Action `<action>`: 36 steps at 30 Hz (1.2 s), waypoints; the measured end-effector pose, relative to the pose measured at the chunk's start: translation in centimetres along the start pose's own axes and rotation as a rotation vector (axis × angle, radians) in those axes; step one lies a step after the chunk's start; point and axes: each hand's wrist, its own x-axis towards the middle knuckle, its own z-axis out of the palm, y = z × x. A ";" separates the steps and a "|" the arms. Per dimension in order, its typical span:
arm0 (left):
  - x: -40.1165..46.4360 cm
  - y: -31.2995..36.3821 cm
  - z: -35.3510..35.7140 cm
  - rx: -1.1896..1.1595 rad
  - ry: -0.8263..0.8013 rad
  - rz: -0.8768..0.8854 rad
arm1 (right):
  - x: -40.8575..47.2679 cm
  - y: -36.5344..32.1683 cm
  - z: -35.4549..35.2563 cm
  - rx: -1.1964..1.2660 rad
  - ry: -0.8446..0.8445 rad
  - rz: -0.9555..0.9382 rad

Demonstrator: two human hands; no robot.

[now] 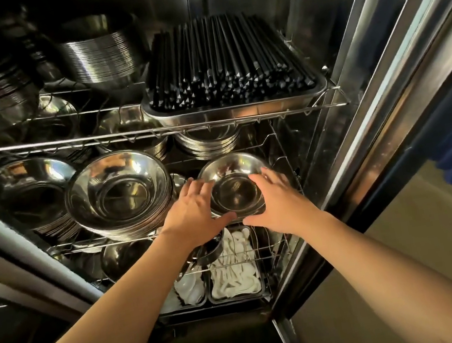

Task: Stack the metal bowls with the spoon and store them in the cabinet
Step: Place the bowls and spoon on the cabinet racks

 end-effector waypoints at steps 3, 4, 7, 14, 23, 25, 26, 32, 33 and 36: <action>0.5 0.2 0.5 -0.001 -0.028 0.021 | 0.7 0.8 0.4 -0.005 -0.047 0.095; 0.7 0.2 0.7 -0.006 -0.043 0.020 | 0.9 1.0 0.4 0.001 -0.060 0.118; 1.2 0.3 1.4 -0.023 -0.101 0.000 | 1.2 1.6 0.5 0.024 -0.085 0.151; 1.7 -0.7 2.6 -0.044 -0.117 -0.030 | 1.6 1.5 0.7 0.032 -0.111 0.163; 0.8 -1.7 2.4 -0.026 -0.122 -0.068 | 1.6 -0.2 1.0 0.030 -0.134 0.133; 0.4 -2.0 2.1 -0.025 -0.112 -0.065 | 1.7 -0.6 1.0 0.023 -0.141 0.130; 0.3 -2.0 2.0 -0.023 -0.110 -0.059 | 1.7 -0.8 1.1 0.027 -0.144 0.130; -0.7 -1.9 1.5 -0.057 -0.059 -0.027 | 2.0 -1.5 1.8 0.029 -0.122 0.131; -0.8 -2.0 1.5 -0.062 -0.051 -0.023 | 2.0 -1.6 1.9 0.033 -0.119 0.131; -1.1 -2.0 1.3 -0.062 -0.032 -0.018 | 2.0 -1.9 2.2 0.042 -0.115 0.137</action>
